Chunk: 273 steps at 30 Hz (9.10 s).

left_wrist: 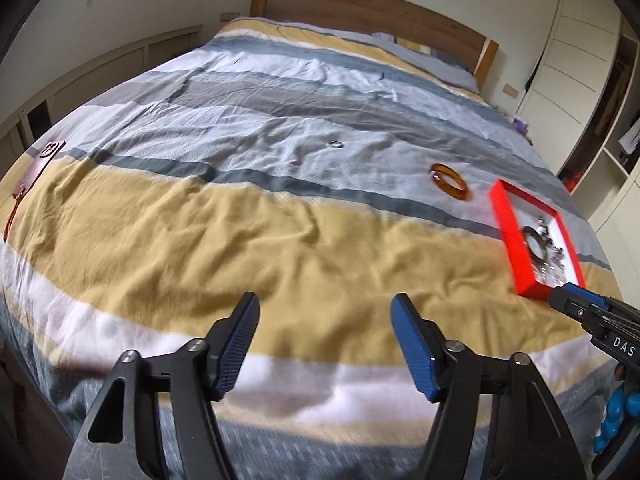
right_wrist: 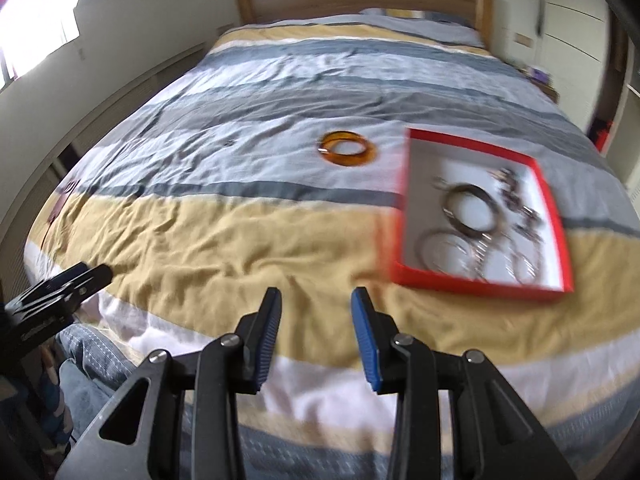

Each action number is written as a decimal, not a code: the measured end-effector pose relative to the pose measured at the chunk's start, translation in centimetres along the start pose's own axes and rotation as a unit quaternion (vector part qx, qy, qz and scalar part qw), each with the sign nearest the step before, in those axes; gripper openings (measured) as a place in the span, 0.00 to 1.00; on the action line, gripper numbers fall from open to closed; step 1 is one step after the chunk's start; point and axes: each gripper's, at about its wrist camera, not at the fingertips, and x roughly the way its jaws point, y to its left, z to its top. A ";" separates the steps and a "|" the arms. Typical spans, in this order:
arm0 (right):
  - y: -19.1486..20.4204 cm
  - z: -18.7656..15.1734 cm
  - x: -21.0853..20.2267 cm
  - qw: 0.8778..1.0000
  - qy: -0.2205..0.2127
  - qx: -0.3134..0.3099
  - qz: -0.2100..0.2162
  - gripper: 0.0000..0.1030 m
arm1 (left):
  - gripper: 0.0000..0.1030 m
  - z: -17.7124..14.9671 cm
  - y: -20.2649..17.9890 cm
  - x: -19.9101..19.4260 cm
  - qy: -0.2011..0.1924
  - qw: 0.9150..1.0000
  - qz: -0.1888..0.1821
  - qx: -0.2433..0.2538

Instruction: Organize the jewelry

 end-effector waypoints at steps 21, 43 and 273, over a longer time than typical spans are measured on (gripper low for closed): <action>-2.8 14.8 15.8 0.998 0.035 -0.005 0.048 0.34 | 0.52 15.9 0.0 16.8 0.036 0.998 -0.008 0.051; -4.4 15.4 22.5 0.996 0.066 -0.004 0.060 0.23 | 0.25 17.2 -1.8 24.3 0.053 0.994 -0.008 0.091; -0.9 -7.2 -17.1 0.980 -0.148 0.049 -0.122 0.73 | 0.99 -5.0 -10.6 -17.4 -0.150 0.982 0.069 0.092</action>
